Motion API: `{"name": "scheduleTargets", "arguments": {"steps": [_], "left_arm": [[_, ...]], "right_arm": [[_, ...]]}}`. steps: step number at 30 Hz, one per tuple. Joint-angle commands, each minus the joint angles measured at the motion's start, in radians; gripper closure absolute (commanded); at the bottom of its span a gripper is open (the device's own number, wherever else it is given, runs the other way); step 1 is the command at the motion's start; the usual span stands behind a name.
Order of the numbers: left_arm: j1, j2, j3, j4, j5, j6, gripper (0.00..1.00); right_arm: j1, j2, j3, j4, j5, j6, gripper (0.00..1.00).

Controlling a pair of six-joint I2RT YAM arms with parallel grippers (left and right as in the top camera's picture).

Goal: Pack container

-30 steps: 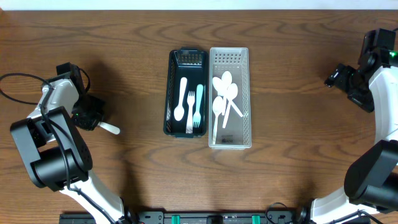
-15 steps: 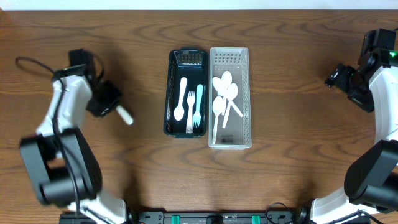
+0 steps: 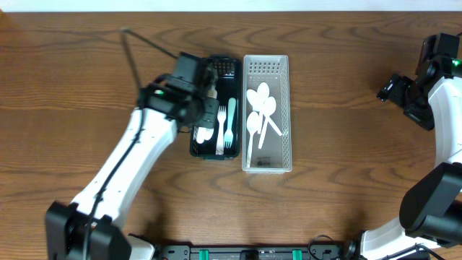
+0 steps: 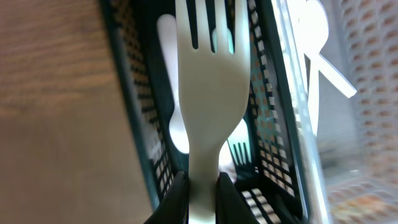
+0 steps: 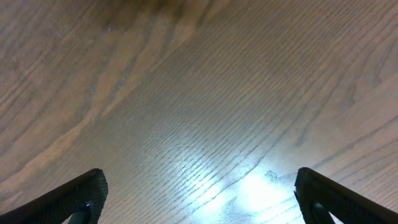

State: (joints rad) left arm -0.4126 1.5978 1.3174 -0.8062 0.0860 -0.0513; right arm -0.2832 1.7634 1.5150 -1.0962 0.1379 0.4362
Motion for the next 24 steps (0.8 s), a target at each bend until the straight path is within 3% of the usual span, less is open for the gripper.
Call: {"name": "scheduleTargets", "arguments": {"steps": [1, 3, 4, 5, 6, 8, 14, 17, 24], "left_arm": [[-0.013, 0.091, -0.008, 0.032, -0.076, 0.084, 0.84], [-0.013, 0.127, -0.008, 0.057, -0.074, 0.084, 0.72], [-0.013, 0.137, -0.008, 0.064, -0.072, 0.082, 0.60], [-0.013, 0.137, -0.008, 0.068, -0.072, 0.072, 0.35], [-0.013, 0.132, -0.005, 0.066, -0.072, 0.060, 0.20], [-0.012, 0.106, 0.013, 0.052, -0.072, 0.028, 0.03], [-0.005, -0.073, 0.084, 0.024, -0.099, 0.016, 0.02], [0.024, -0.181, 0.087, 0.005, -0.208, -0.034, 0.02], [0.253, -0.352, 0.087, -0.158, -0.294, -0.035, 0.02]], "right_arm": [[-0.004, 0.004, -0.001, 0.000, 0.004, -0.004, 0.01], [-0.004, 0.004, -0.001, 0.000, 0.004, -0.004, 0.01], [-0.004, 0.004, -0.001, 0.000, 0.004, -0.004, 0.01], [-0.004, 0.004, -0.001, 0.000, 0.004, -0.004, 0.01], [-0.004, 0.004, -0.001, 0.000, 0.004, -0.004, 0.01], [-0.004, 0.004, -0.001, 0.000, 0.004, -0.004, 0.01], [-0.004, 0.004, -0.001, 0.000, 0.004, -0.004, 0.01], [-0.004, 0.004, -0.001, 0.000, 0.004, -0.004, 0.01], [-0.004, 0.004, -0.001, 0.000, 0.004, -0.004, 0.01]]}}
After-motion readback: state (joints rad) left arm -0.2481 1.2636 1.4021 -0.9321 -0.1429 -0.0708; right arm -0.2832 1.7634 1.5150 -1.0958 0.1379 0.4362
